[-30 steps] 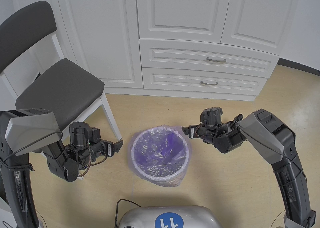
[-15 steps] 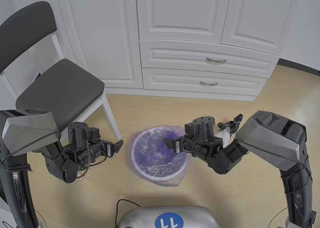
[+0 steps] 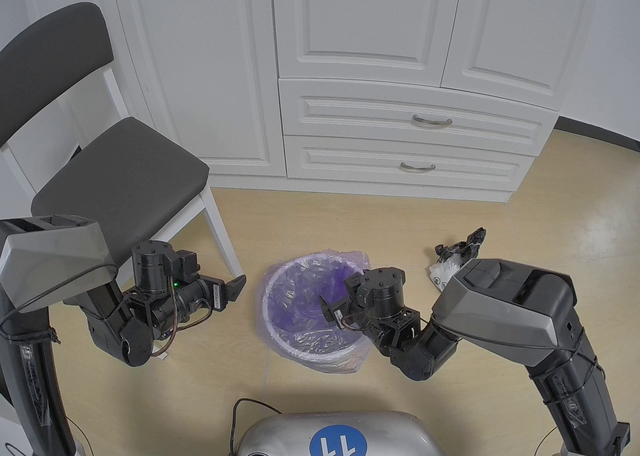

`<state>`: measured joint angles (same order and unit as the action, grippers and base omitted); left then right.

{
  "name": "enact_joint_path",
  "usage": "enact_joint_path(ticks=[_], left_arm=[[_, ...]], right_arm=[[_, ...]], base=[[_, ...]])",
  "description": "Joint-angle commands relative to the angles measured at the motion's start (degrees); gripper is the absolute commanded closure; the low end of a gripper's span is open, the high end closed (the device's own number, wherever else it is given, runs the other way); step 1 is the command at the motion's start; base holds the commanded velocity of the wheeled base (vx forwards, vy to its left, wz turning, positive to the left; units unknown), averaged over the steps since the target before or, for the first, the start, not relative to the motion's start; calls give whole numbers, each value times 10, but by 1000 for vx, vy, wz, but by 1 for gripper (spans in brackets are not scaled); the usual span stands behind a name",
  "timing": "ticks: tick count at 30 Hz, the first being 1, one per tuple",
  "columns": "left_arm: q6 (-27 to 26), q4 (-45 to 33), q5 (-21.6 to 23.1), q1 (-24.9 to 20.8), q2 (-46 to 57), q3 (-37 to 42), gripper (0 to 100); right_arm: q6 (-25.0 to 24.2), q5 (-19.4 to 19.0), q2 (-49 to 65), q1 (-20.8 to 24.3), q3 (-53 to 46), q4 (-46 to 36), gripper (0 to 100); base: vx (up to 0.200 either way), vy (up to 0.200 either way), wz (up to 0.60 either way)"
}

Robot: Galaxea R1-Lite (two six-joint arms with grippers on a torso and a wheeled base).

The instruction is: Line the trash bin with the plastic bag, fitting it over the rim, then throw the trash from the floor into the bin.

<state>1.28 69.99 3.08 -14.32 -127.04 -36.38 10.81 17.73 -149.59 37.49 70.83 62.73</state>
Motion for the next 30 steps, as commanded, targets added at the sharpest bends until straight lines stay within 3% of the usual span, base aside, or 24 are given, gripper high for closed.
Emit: enact_joint_path(ticks=[1,5,15,21,30], left_arm=[[0,2,-1,0,9,3,0],[0,8,-1,0,11,5,0],[-9,25,-1,0,12,14,0],[-9,33,0,-3,13,19,0],[-9,33,0,-4,13,19,0]], right_arm=[[52,8,-50,5,-3,45,0],[98,26,-57,3,-17,78,0],[192,4,-59,5,-95,190,0],[192,-34,-42,12,-140,191,0],[182,-45,-40,14,-147,192,0]], base=[[0,0,0],[0,0,0],[0,0,0],[0,0,0],[0,0,0]])
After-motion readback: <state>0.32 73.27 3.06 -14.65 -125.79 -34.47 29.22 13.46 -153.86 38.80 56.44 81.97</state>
